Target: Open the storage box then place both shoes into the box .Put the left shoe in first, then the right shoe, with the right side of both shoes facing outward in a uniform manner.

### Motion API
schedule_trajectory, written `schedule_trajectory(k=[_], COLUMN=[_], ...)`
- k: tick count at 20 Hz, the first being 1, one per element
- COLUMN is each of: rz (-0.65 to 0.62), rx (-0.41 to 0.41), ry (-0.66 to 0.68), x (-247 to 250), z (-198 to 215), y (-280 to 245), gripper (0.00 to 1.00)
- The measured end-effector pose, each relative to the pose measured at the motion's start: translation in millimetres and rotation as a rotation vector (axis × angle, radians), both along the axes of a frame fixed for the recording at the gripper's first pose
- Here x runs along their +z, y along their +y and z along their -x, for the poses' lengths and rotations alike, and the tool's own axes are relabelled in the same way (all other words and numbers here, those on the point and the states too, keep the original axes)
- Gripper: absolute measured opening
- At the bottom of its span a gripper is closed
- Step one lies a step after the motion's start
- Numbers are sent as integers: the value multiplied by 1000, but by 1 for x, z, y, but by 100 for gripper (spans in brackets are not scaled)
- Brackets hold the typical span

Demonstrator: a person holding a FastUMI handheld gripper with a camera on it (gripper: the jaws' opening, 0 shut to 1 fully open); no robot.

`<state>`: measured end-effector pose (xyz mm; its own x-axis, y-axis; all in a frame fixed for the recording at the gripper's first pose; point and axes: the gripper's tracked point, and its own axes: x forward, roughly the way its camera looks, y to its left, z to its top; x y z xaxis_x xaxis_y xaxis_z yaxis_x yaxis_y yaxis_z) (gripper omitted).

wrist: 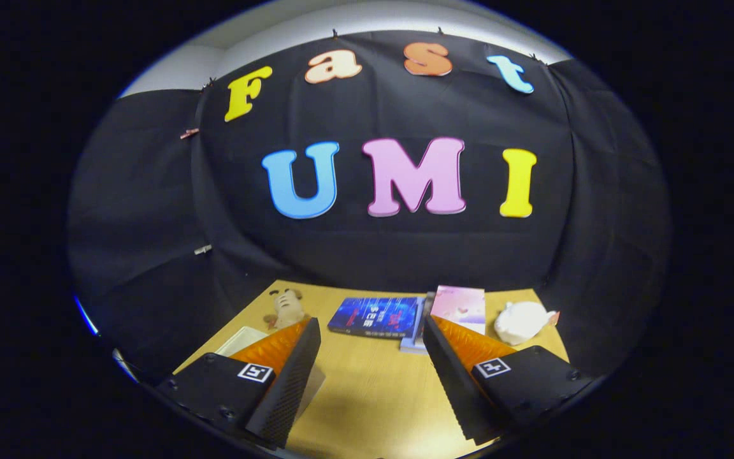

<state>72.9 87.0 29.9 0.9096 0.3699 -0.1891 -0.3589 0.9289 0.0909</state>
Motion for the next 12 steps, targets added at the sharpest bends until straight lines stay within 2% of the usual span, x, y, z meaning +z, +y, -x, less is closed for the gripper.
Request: schedule_trajectory(k=[3, 9, 12], rz=[-48, -106, -84], rx=[-3, -7, -23], ry=[-103, -159, -195], x=[27, 37, 33], z=[-3, 4, 6], y=[-32, -89, -105], gripper=[98, 98, 98])
